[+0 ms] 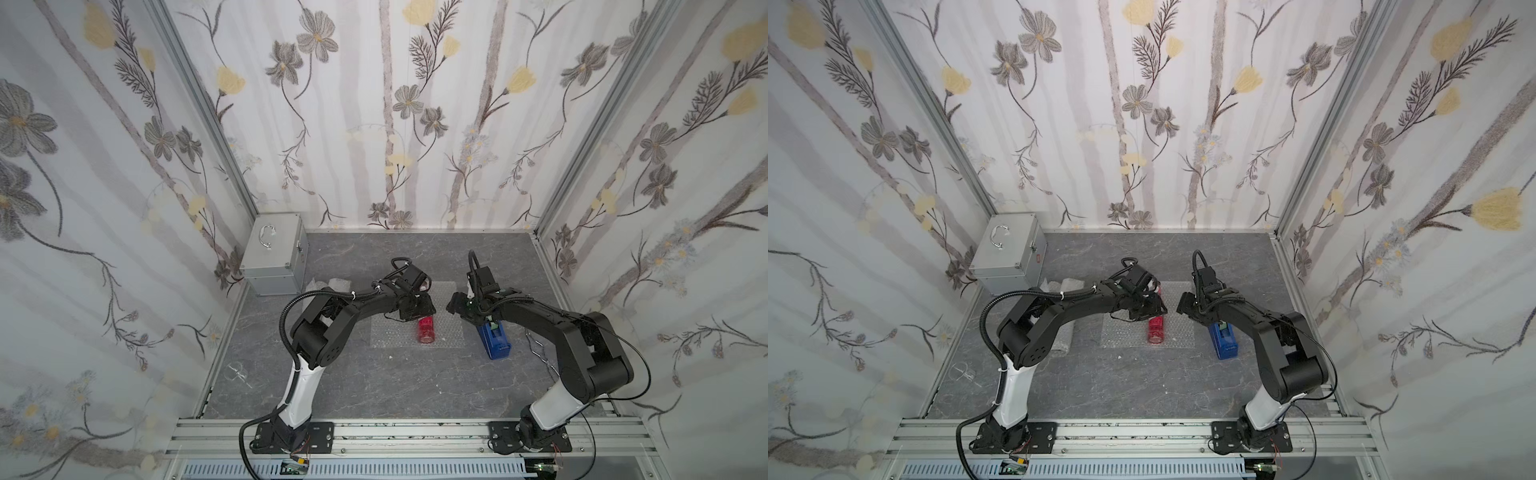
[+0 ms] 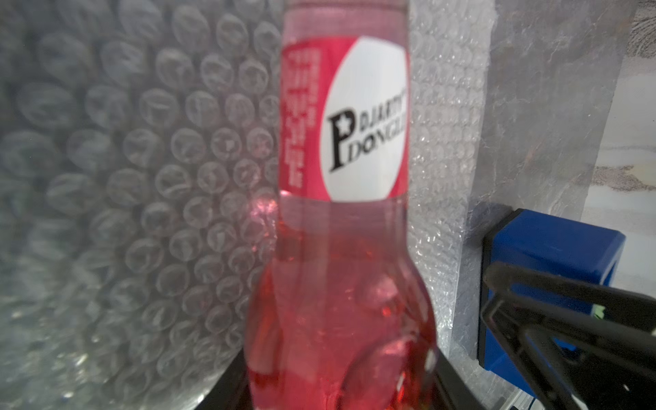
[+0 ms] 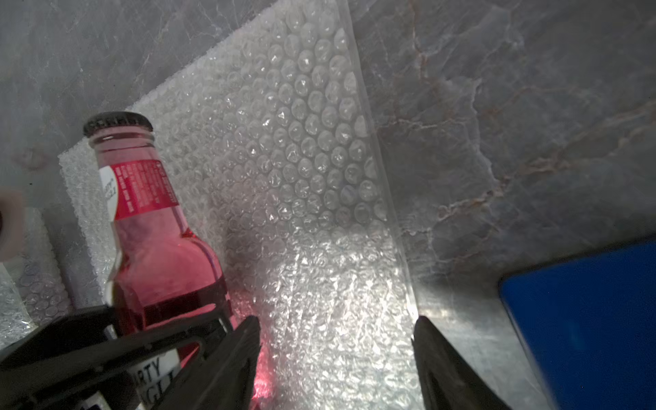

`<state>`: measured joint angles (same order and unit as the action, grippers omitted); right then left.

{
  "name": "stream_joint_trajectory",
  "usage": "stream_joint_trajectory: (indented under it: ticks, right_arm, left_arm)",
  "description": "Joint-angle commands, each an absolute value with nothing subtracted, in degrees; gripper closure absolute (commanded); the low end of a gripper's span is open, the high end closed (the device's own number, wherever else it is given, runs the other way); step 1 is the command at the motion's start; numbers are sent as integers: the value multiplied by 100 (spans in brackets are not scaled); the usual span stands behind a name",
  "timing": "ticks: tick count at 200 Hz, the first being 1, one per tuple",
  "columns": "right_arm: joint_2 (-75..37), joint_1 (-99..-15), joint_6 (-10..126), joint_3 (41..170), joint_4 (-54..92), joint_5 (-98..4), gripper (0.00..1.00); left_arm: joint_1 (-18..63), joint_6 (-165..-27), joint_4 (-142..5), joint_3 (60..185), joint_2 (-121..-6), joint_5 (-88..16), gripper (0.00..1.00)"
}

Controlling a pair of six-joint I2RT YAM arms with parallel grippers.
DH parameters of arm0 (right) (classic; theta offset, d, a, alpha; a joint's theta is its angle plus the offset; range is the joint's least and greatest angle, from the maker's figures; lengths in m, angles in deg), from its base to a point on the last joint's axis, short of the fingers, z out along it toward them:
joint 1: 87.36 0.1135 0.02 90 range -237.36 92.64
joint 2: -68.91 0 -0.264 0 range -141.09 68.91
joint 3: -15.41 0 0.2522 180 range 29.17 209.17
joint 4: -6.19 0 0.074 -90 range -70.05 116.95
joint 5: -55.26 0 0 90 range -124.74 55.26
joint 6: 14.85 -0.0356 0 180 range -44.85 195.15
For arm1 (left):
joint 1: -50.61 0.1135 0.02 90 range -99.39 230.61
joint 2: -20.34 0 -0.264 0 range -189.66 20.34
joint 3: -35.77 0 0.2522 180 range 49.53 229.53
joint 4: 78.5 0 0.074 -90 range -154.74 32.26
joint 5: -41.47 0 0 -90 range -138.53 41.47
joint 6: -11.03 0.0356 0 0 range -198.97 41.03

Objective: Wrap wine bottles in bubble wrap
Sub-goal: Place the wine bottle on the bubble wrap.

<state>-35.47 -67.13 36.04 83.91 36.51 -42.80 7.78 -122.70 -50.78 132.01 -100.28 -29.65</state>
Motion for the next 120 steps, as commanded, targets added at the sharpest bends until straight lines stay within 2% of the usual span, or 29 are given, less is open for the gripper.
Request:
stream_joint_trajectory:
  ticks: [1, 24, 66, 90, 120]
  right_arm:
    - [-3754, -6814, 3922, 8541, 3676, -4378, 29]
    - [-3938, -6916, 4076, 8609, 3674, -4578, 27]
    - [-4214, -6944, 4215, 8646, 3659, -5079, 29]
    - [-4180, -6944, 4223, 8490, 3628, -5355, 30]
    - [-3931, -6953, 4196, 8196, 3628, -5476, 30]
  left_arm:
    - [779, -12185, -4998, 13166, -9890, -3103, 47]
    - [787, -12006, -4954, 13179, -9784, -3160, 37]
    - [827, -11814, -4927, 13163, -9745, -3184, 30]
    - [833, -11800, -4942, 13126, -9717, -3184, 33]
    - [834, -11800, -4901, 13112, -9735, -3210, 43]
